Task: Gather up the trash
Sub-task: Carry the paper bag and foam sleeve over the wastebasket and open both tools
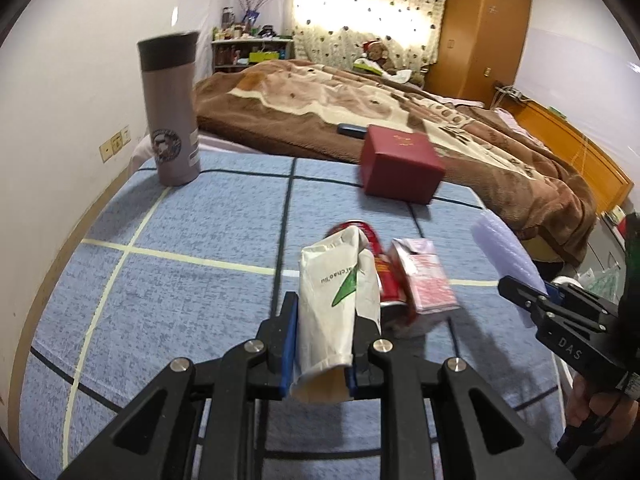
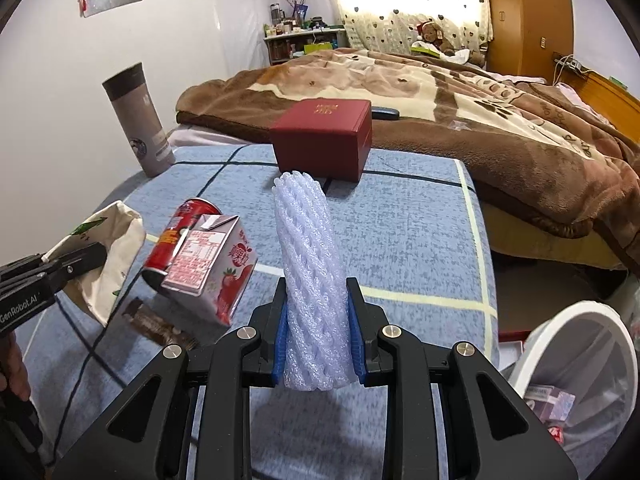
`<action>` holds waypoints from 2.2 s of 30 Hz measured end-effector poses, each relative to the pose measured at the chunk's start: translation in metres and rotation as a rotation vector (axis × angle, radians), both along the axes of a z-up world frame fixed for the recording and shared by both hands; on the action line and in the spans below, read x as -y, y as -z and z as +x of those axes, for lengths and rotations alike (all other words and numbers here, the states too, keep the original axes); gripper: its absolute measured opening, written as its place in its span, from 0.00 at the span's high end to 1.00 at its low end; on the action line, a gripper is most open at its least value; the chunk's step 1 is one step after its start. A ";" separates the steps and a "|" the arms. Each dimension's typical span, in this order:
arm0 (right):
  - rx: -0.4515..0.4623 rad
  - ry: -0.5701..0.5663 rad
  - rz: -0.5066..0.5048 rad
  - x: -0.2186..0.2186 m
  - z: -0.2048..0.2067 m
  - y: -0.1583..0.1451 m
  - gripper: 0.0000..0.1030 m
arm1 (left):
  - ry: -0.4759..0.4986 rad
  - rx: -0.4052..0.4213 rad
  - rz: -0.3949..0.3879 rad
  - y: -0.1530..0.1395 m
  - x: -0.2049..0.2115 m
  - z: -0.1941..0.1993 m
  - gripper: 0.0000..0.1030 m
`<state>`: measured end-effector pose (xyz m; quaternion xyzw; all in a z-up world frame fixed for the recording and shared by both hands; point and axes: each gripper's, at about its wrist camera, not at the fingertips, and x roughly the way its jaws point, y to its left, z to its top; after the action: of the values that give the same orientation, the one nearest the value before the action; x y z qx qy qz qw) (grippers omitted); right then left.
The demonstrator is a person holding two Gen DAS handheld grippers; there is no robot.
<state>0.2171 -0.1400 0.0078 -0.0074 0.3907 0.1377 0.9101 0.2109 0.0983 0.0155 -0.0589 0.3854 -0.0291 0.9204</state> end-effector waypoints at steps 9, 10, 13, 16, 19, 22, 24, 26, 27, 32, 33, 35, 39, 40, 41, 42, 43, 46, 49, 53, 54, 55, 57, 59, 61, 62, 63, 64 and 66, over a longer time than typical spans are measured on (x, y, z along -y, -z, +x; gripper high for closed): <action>0.033 0.023 0.027 0.015 -0.020 -0.013 0.74 | 0.058 0.044 0.004 -0.017 0.028 -0.022 0.80; 0.036 0.023 0.029 0.017 -0.022 -0.014 0.74 | 0.062 0.047 0.004 -0.018 0.031 -0.024 0.80; 0.049 0.035 0.031 0.023 -0.029 -0.018 0.74 | 0.082 0.063 0.009 -0.024 0.041 -0.030 0.80; 0.060 0.050 0.033 0.032 -0.038 -0.020 0.74 | 0.111 0.074 0.001 -0.029 0.053 -0.036 0.80; 0.070 0.075 0.040 0.044 -0.049 -0.022 0.74 | 0.145 0.081 0.003 -0.033 0.069 -0.040 0.80; 0.082 0.103 0.043 0.057 -0.058 -0.026 0.74 | 0.188 0.089 0.005 -0.036 0.088 -0.043 0.80; 0.087 0.130 0.037 0.069 -0.063 -0.028 0.74 | 0.212 0.094 0.003 -0.039 0.101 -0.044 0.80; 0.094 0.153 0.033 0.080 -0.070 -0.029 0.74 | 0.238 0.098 0.005 -0.041 0.115 -0.045 0.80; 0.094 0.164 0.031 0.084 -0.072 -0.030 0.74 | 0.251 0.099 0.004 -0.041 0.123 -0.046 0.80; 0.098 0.230 0.021 0.114 -0.082 -0.030 0.74 | 0.314 0.104 0.001 -0.045 0.158 -0.048 0.80; 0.096 0.240 0.021 0.118 -0.083 -0.030 0.74 | 0.326 0.103 0.000 -0.045 0.165 -0.048 0.80; 0.093 0.265 0.016 0.129 -0.087 -0.029 0.74 | 0.354 0.102 0.000 -0.045 0.180 -0.049 0.80; 0.083 0.317 0.005 0.149 -0.092 -0.026 0.74 | 0.412 0.090 -0.007 -0.043 0.211 -0.050 0.80; 0.077 0.328 0.004 0.153 -0.093 -0.025 0.74 | 0.423 0.086 -0.009 -0.042 0.217 -0.050 0.80; 0.068 0.337 0.005 0.158 -0.094 -0.024 0.74 | 0.435 0.082 -0.011 -0.041 0.224 -0.050 0.80; 0.057 0.347 0.009 0.164 -0.094 -0.021 0.74 | 0.451 0.080 -0.013 -0.040 0.232 -0.051 0.80; 0.053 0.360 0.007 0.169 -0.095 -0.020 0.74 | 0.461 0.075 -0.013 -0.039 0.238 -0.050 0.80; 0.040 0.394 -0.002 0.181 -0.100 -0.015 0.74 | 0.486 0.060 -0.017 -0.036 0.255 -0.048 0.80; 0.016 0.428 -0.002 0.192 -0.101 -0.007 0.74 | 0.509 0.041 -0.014 -0.030 0.272 -0.046 0.80; -0.017 0.451 -0.016 0.204 -0.100 0.003 0.74 | 0.535 0.013 -0.004 -0.020 0.294 -0.045 0.80; -0.026 0.456 -0.016 0.208 -0.101 0.005 0.74 | 0.540 0.004 -0.001 -0.017 0.298 -0.043 0.80; -0.034 0.463 -0.016 0.211 -0.102 0.007 0.74 | 0.546 -0.005 0.000 -0.014 0.303 -0.042 0.80; -0.047 0.469 -0.004 0.217 -0.103 0.011 0.74 | 0.552 -0.019 0.007 -0.009 0.310 -0.041 0.80; -0.059 0.478 -0.005 0.222 -0.104 0.014 0.74 | 0.560 -0.024 0.018 -0.005 0.317 -0.041 0.80; -0.072 0.481 -0.005 0.227 -0.104 0.017 0.74 | 0.566 -0.034 0.021 -0.002 0.322 -0.040 0.80; -0.079 0.482 -0.004 0.229 -0.103 0.019 0.74 | 0.569 -0.039 0.022 0.000 0.324 -0.040 0.80; -0.083 0.483 -0.002 0.230 -0.103 0.021 0.74 | 0.569 -0.043 0.025 0.002 0.327 -0.039 0.80; -0.086 0.485 -0.003 0.231 -0.103 0.021 0.74 | 0.567 -0.047 0.027 0.003 0.328 -0.038 0.80; -0.094 0.484 -0.002 0.232 -0.102 0.023 0.73 | 0.569 -0.055 0.026 0.005 0.331 -0.036 0.80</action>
<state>0.1152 -0.3724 -0.0152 0.0918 0.4231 -0.0844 0.8975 0.1745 -0.2326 0.0101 0.0627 0.4115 -0.2795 0.8652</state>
